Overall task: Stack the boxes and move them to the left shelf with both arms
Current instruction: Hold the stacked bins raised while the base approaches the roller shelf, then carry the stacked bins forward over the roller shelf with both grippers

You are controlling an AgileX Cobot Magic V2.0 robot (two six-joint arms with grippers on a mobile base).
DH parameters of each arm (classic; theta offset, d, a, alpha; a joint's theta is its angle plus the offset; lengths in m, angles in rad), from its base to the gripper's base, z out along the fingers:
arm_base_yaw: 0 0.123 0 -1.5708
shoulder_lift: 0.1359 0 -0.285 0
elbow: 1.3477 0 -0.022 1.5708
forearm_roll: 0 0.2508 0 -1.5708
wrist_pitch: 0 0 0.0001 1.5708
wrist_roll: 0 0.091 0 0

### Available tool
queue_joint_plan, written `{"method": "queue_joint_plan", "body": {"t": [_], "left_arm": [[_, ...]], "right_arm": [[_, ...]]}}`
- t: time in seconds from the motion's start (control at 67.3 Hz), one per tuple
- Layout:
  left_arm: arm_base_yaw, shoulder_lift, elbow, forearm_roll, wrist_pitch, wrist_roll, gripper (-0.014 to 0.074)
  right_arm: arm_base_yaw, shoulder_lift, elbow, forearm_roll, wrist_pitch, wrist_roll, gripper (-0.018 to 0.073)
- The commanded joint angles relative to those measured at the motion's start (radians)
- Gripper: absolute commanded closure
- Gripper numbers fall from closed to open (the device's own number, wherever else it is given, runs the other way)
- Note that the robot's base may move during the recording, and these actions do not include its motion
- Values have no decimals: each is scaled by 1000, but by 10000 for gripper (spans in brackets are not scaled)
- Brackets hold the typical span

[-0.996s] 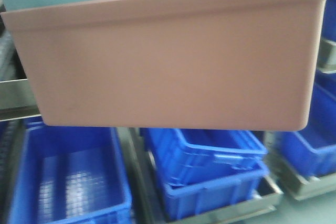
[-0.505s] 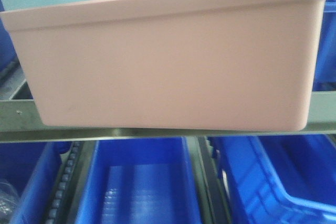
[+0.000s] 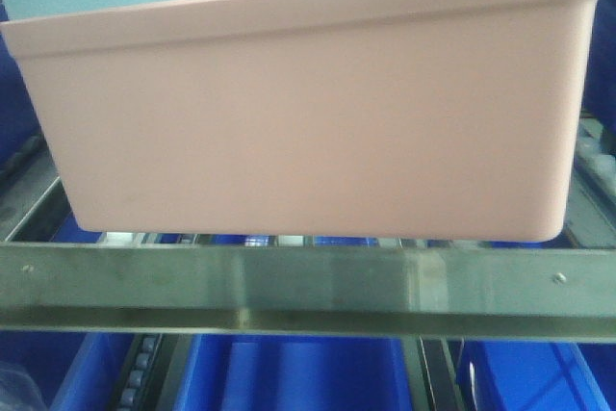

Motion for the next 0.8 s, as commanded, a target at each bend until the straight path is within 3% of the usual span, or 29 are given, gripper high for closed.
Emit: {"method": "queue_joint_plan", "body": {"t": [0.0,0.788], "left_arm": [[-57,-49,-48,-150,-214,-3,599],[-57,-49,-48,-150,-214,-3,599]], "right_arm": [[34,-37,-46,75,-244,35,504],[34,-37,-46,75,-244,35,504]]}}
